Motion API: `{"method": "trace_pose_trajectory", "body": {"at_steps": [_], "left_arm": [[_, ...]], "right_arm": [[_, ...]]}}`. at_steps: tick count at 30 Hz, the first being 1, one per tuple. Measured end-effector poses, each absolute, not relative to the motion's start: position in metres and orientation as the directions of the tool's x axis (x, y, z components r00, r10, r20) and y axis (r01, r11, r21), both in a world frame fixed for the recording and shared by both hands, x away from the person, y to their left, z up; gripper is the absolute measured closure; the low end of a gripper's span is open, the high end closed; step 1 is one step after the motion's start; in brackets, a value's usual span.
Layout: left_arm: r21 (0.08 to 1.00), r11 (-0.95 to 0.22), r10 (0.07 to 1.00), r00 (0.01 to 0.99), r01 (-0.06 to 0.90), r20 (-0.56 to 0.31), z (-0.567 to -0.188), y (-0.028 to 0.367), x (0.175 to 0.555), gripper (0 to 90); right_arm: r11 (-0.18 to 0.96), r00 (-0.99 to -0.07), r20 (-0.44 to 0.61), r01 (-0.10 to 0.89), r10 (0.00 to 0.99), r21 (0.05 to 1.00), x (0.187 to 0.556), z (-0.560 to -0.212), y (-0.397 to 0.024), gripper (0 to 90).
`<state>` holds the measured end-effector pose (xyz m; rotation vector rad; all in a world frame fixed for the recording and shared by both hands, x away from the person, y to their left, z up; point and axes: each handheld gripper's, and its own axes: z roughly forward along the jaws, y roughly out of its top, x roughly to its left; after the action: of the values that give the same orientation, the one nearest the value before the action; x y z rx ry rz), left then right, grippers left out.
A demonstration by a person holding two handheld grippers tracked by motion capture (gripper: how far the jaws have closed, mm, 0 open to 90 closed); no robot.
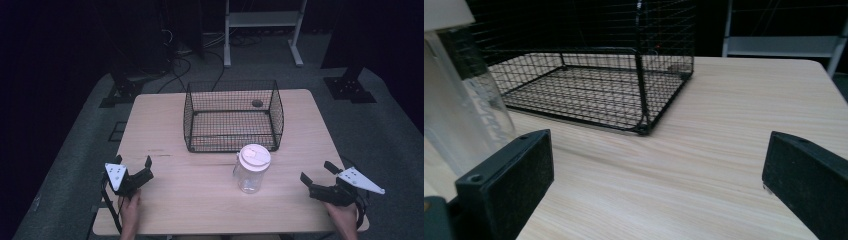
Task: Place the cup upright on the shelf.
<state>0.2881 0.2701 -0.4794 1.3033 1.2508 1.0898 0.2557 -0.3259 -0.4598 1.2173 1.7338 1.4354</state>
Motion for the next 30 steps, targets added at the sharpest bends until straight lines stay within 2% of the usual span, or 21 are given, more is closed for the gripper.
{"method": "trace_pose_trajectory", "body": {"at_steps": [12, 30], "left_arm": [[0.993, 0.013, 0.998, 0.058, 0.114, -0.020, -0.479, 0.269, 0.288, 0.0], [0.993, 0.017, 0.998, 0.054, 0.115, -0.023, -0.479, 0.270, 0.289, 0.0]], "right_arm": [[0.048, -0.530, 0.107, 0.270, 0.841, 0.962, 0.253, -0.438, -0.306, 0.0], [0.120, -0.637, 0.058, 0.233, 0.769, 0.965, 0.246, -0.412, -0.274, 0.0]]}}
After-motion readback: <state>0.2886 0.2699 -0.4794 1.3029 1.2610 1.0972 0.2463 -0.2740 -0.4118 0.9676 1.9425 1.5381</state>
